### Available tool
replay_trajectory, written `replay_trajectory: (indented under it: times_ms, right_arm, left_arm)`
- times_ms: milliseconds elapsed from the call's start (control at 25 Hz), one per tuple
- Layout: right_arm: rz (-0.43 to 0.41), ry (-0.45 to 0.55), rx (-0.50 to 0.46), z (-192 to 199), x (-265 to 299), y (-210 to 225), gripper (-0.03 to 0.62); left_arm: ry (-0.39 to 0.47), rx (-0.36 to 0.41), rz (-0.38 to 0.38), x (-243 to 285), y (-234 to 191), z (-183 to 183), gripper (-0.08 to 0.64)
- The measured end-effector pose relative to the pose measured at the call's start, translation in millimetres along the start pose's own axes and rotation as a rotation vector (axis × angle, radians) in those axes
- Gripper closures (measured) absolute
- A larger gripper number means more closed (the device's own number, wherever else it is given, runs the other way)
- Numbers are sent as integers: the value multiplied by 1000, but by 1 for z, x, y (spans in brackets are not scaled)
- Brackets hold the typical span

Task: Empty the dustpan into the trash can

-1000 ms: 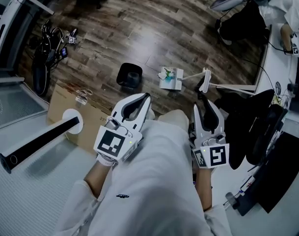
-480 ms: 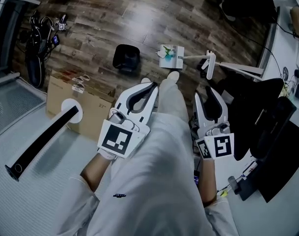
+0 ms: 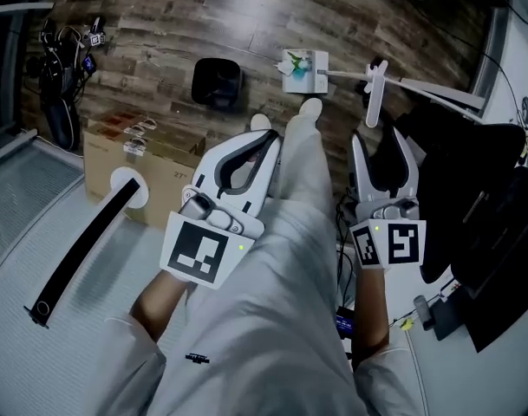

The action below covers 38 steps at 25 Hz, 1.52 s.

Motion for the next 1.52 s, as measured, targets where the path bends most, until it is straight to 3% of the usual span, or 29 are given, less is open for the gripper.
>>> replay_trajectory:
  times_ms: [160, 440, 600, 920, 1520]
  right_arm:
    - [52, -20, -40, 7, 12, 19, 333]
    - [42, -69, 12, 40, 39, 50, 299]
    - [60, -162, 1, 65, 59, 68, 299]
    - [105, -228, -21, 93, 87, 99, 299]
    - [109, -425, 17, 142, 127, 135, 301]
  left_arm:
    - [-48, 13, 12, 26, -2, 8, 553]
    - [-76, -3, 14, 68, -12, 23, 554]
    - [-86, -32, -13, 86, -22, 34, 553]
    - [-112, -80, -47, 118, -40, 51, 554]
    - [-196, -82, 1, 175, -42, 79, 553]
Point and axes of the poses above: the fingertips, and each gripper's own axes: x forward along the fingers, y to its right, z out of its underside, the point moved 3 cm from there along -x, backward along the fingers, and after that the axes turned 5 degrees about -x, right-handed, at the moved point
